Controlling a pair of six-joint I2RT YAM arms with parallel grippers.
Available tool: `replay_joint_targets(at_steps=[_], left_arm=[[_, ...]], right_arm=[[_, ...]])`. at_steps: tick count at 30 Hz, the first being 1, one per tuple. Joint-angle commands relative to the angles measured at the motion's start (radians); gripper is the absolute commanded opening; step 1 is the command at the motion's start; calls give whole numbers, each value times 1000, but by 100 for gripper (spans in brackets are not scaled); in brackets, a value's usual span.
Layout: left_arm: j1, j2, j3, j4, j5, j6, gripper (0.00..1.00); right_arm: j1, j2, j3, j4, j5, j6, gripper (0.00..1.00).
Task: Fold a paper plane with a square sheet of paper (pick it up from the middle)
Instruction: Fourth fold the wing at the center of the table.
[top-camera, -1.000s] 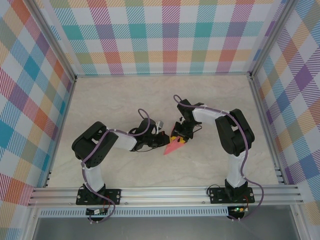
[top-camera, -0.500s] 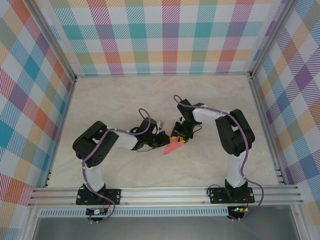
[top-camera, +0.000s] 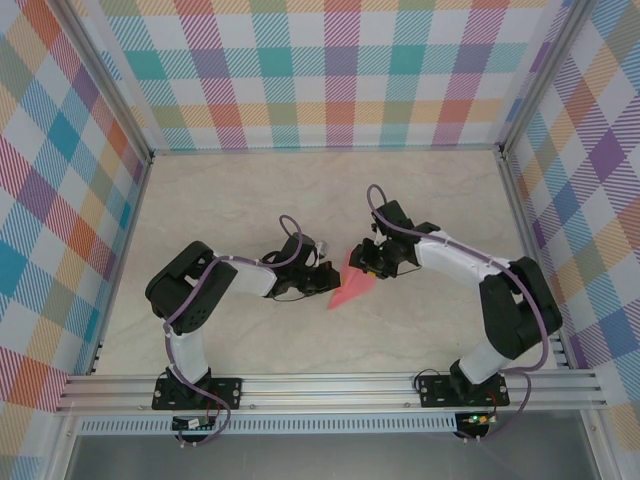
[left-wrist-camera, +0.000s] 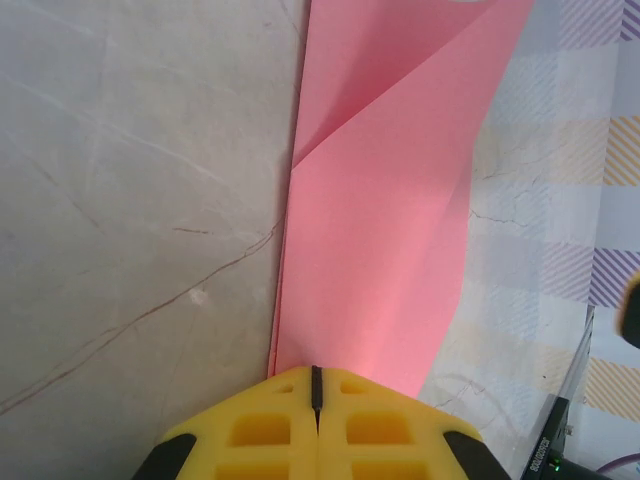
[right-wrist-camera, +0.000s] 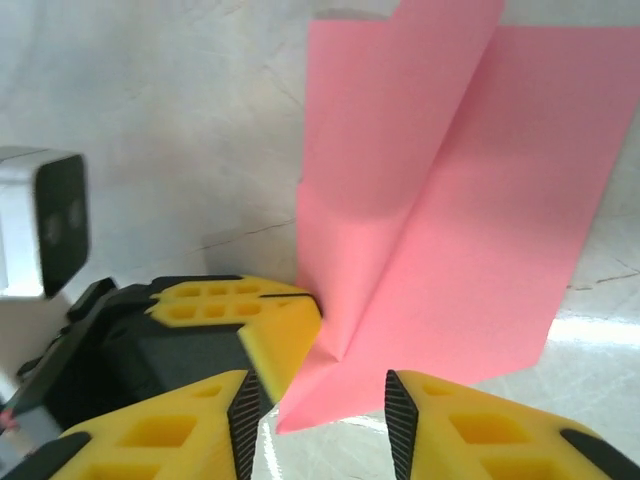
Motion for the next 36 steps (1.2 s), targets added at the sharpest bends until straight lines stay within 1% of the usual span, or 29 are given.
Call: replay_joint_targets(at_steps=[1, 4, 6, 7, 10, 15, 22, 31, 36], left_arm=[[10, 76, -30, -188, -105, 36, 0], [12, 78, -29, -197, -108, 44, 0], [12, 79, -28, -198, -110, 45, 0], [12, 79, -26, -200, -114, 46, 0], [12, 82, -25, -200, -117, 45, 0], [10, 86, -22, -200, -122, 36, 0], [10, 87, -17, -200, -118, 32, 0], [10, 89, -9, -213, -119, 36, 0], [11, 99, -6, -229, -128, 35, 0]], right_arm=[[0, -13, -97, 176, -57, 25, 32], [0, -6, -157, 312, -116, 49, 16], [2, 11, -180, 373, -134, 60, 9], [3, 26, -182, 384, -137, 61, 6], [8, 63, -195, 434, -161, 64, 2], [11, 103, -192, 444, -175, 51, 0], [13, 139, -193, 440, -185, 43, 0], [13, 182, -188, 372, -134, 31, 0], [8, 179, -182, 325, -69, 12, 0]])
